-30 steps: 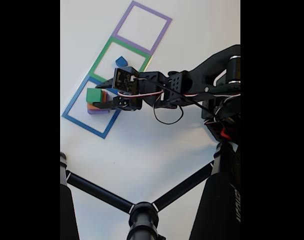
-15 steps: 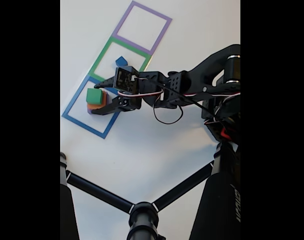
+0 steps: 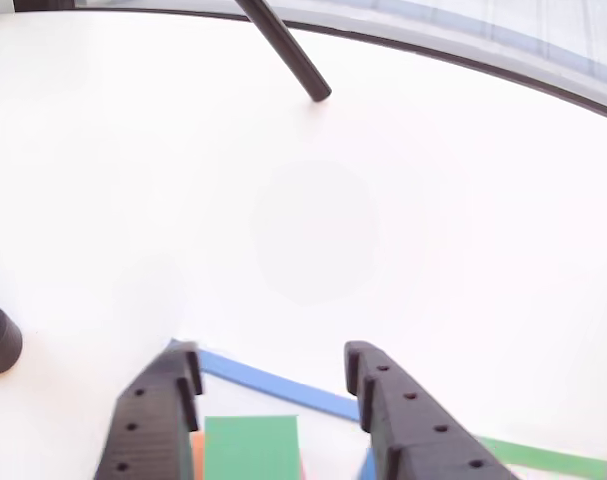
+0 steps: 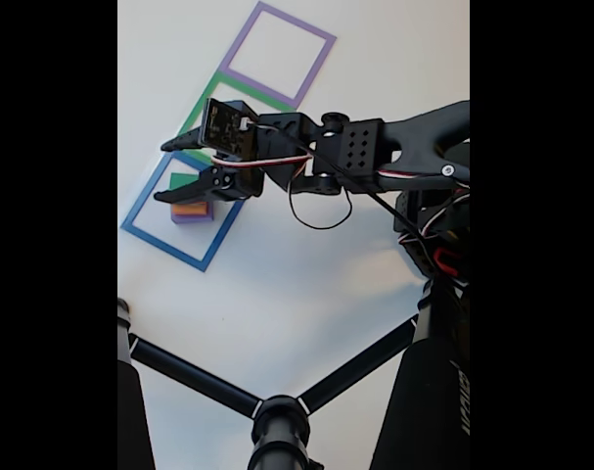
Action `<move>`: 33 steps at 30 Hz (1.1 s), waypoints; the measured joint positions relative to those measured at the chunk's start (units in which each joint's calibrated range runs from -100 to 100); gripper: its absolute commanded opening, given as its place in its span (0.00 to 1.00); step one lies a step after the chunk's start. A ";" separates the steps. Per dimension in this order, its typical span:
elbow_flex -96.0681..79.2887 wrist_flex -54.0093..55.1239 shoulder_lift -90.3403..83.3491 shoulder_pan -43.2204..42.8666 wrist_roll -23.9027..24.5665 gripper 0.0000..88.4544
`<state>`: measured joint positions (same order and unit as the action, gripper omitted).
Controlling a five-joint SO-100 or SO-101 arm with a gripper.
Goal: Tower of hanoi
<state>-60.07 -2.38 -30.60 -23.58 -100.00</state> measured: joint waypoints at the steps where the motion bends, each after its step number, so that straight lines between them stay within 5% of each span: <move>1: 0.53 -3.55 -1.94 0.94 0.00 0.01; 9: 6.20 -40.39 -20.35 12.17 0.36 0.01; 20: 38.34 -90.04 -28.20 29.96 0.00 0.01; 33: 47.37 -96.82 -29.46 36.75 0.00 0.05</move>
<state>-12.70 -99.19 -60.07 13.17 -100.00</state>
